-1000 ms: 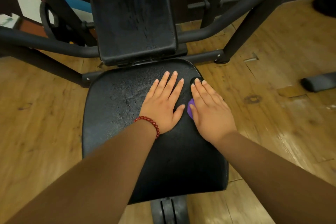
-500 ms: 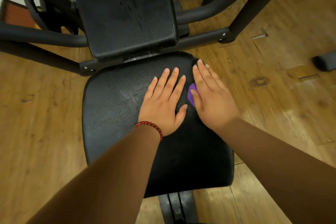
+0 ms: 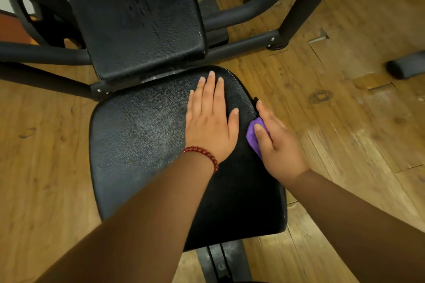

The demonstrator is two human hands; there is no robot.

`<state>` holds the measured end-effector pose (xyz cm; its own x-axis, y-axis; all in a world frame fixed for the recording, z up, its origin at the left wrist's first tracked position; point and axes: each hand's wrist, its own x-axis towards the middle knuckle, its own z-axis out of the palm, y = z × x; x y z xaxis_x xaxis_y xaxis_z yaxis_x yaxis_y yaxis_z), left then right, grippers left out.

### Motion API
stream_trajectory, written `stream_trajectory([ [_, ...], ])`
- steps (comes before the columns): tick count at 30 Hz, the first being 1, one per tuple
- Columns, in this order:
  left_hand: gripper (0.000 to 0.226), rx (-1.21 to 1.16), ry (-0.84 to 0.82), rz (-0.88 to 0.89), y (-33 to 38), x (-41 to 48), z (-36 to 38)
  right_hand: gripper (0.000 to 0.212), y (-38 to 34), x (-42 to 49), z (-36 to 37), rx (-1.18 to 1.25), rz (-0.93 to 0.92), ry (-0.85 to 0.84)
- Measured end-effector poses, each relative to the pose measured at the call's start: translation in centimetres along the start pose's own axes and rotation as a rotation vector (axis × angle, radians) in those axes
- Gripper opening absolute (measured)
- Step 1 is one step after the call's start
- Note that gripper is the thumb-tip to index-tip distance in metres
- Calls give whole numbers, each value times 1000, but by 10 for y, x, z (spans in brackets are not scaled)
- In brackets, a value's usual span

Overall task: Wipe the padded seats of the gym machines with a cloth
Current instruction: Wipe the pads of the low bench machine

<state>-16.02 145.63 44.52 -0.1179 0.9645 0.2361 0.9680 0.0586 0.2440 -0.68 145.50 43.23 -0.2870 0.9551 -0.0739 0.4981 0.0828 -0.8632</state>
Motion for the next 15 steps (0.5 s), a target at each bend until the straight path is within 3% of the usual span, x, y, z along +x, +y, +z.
stream_trajectory([
  [4,66,122,-12,37,1,6,11,49,-6,19,-5,93,77,-48],
  [10,65,113,7,66,-3,5,16,47,-17,58,-13,226,86,-128],
  [15,66,94,8,76,-4,4,15,48,-4,37,-13,302,113,-118],
])
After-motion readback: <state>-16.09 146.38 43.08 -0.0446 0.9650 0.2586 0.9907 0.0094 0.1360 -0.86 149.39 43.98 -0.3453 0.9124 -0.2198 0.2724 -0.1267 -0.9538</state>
